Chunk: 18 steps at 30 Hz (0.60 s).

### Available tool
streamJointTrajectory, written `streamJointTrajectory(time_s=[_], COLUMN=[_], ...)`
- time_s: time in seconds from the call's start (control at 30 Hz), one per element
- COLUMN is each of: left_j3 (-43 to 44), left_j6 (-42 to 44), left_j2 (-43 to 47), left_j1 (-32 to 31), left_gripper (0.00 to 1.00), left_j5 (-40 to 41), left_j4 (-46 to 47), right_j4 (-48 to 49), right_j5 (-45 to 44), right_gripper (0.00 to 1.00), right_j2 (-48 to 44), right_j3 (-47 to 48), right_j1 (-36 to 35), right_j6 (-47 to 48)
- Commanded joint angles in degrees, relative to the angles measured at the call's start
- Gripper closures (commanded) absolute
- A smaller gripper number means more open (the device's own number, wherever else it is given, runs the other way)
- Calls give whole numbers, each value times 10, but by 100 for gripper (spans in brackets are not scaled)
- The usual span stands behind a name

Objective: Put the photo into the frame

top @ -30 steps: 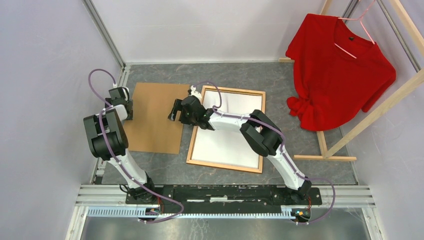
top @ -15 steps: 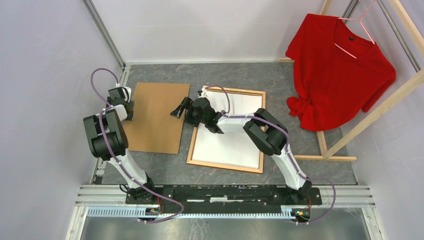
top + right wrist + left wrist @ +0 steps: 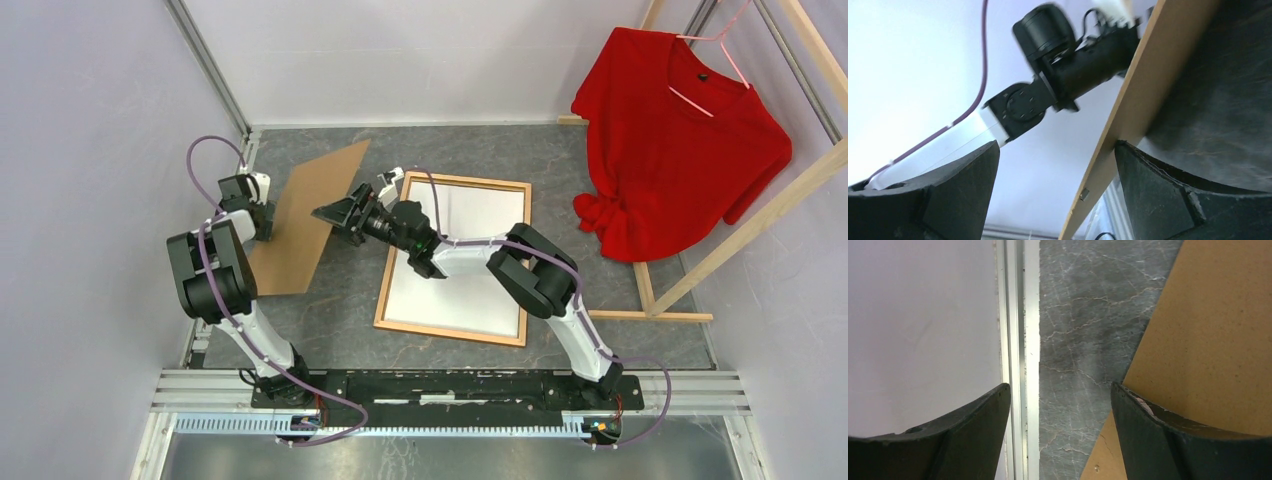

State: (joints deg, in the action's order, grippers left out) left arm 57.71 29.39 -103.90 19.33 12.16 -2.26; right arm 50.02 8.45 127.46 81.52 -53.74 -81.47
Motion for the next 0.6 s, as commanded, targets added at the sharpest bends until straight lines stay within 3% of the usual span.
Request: streamJointTrajectory(time_s=[0.0,0.2,0.4,0.57], left_j3=[-46,-49,-55,-66], left_j6=[1,3,11,22], left_j2=[-39,-23,4,42], left_j1=[-16,-15,-25,-57], left_gripper=[19,19,19,15], left_j5=[-111,-116,-147,-173], left_j4=[-160,-165,-183,-197], right_j4=[91,-9,-117,-162], right_j5=[43,11,-32,-48], right_gripper=[8,18,42,67], right_j2=[-33,-102,-152,-172], right_j3=[12,-65,-104,-128], right_j1=[-11,-9,-2,4], right_j6=[-30,26,73,78])
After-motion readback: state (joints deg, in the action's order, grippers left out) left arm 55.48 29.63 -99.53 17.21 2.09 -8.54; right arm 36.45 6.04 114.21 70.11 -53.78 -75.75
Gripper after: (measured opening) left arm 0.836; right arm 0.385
